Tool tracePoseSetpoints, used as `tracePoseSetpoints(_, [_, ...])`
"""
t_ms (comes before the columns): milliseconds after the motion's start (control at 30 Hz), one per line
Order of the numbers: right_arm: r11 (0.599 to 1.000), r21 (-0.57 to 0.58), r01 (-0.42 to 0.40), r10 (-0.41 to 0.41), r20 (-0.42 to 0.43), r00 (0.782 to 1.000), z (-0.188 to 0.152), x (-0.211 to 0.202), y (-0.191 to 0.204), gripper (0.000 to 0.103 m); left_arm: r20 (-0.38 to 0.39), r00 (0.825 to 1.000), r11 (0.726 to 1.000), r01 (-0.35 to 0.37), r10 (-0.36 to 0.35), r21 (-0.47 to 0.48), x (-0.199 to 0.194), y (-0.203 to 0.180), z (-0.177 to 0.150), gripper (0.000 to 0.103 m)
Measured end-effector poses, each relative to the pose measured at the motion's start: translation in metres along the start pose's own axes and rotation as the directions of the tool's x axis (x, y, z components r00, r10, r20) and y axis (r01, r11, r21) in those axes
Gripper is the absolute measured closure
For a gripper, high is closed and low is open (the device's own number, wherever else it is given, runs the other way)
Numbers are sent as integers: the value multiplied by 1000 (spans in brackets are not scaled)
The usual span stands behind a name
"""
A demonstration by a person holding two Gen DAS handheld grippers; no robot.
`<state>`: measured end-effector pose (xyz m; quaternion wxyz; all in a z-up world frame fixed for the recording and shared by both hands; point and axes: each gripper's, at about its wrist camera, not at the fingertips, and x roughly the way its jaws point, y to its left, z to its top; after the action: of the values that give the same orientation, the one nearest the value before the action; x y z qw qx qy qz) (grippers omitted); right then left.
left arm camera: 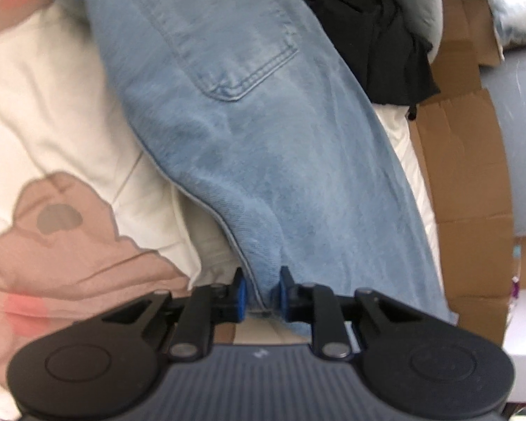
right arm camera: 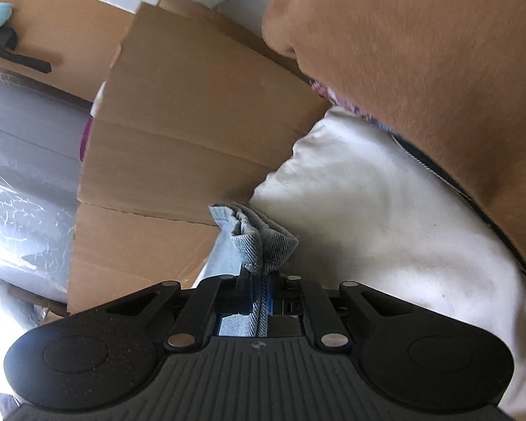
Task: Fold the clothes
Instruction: 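Carry the jeans with both grippers and lay them along the bed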
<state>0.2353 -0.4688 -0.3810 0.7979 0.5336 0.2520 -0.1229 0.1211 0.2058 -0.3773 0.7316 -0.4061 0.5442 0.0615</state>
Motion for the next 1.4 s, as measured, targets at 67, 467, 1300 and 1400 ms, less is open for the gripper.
tracePoseSetpoints(67, [1000,-4,5,-5,1,1000,-1,-13,5,98,-6,1000,999,-26,26,19,-7,-4,2,85])
tracePoseSetpoints(467, [995,3,99,-99,-2,995,-13,-93,9,98,-37,990,989,-135,138,67,-20,-33,13,85])
tracePoseSetpoints(1300, [954,68,292,-294,23,956,-58,-273,11,98,-113,949,933,-259,294,251,-40,-45,7,85])
tracePoseSetpoints(1400, [952,67,299,-301,19,954,-58,-285,8,98,-123,944,926,-266,307,269,-39,-46,4,85])
